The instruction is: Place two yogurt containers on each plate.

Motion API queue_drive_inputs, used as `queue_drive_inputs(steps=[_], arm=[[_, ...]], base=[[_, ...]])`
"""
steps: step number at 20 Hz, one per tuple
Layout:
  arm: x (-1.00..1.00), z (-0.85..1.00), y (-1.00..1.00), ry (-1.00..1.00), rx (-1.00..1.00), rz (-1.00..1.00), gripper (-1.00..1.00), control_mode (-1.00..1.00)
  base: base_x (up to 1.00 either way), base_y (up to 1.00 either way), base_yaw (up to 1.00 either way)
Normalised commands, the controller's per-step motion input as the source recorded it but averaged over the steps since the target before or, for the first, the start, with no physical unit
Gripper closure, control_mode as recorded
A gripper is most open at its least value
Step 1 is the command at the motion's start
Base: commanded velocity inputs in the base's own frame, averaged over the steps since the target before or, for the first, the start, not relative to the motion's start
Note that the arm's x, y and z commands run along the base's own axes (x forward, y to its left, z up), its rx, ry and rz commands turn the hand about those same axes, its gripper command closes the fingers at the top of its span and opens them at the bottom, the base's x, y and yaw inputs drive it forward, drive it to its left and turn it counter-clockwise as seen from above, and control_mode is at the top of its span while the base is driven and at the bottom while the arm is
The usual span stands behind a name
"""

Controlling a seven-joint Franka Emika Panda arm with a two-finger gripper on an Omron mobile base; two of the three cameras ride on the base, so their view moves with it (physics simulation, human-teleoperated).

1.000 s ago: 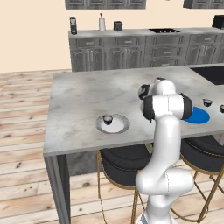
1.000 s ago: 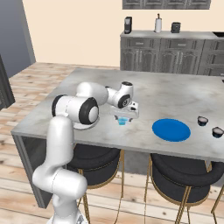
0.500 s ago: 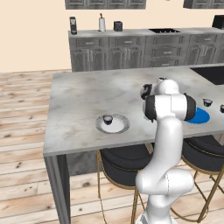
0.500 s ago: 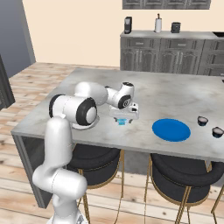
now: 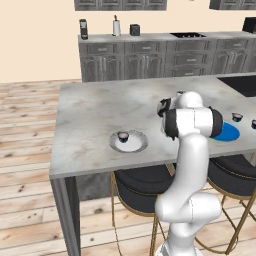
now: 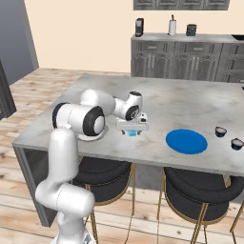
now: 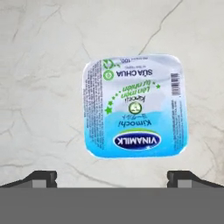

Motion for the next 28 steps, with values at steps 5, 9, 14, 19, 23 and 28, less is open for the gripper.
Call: queue_drive_inputs(steps=[5, 9, 14, 19, 23, 28], arm=[[0.27, -0.14, -0.28, 0.07, 0.02, 0.01, -1.0, -1.0], [0.24, -0.09, 0.0, 0.04, 0.0, 0.01, -1.0, -1.0], [0.25, 0.0, 0.0, 0.0, 0.0, 0.03, -1.0, -1.0], [0.31, -0.05, 0.01, 0.0, 0.0, 0.03, -1.0, -1.0], [0.28, -0.1, 0.0, 0.03, 0.0, 0.03, -1.0, -1.0], [0.19, -0.05, 0.12, 0.02, -0.01, 0.01, -1.0, -1.0]], base=[[0.0, 0.0, 0.0], [0.0, 0.0, 0.0], [0.0, 0.0, 0.0], [0.0, 0.0, 0.0], [0.0, 0.0, 0.0], [0.0, 0.0, 0.0]])
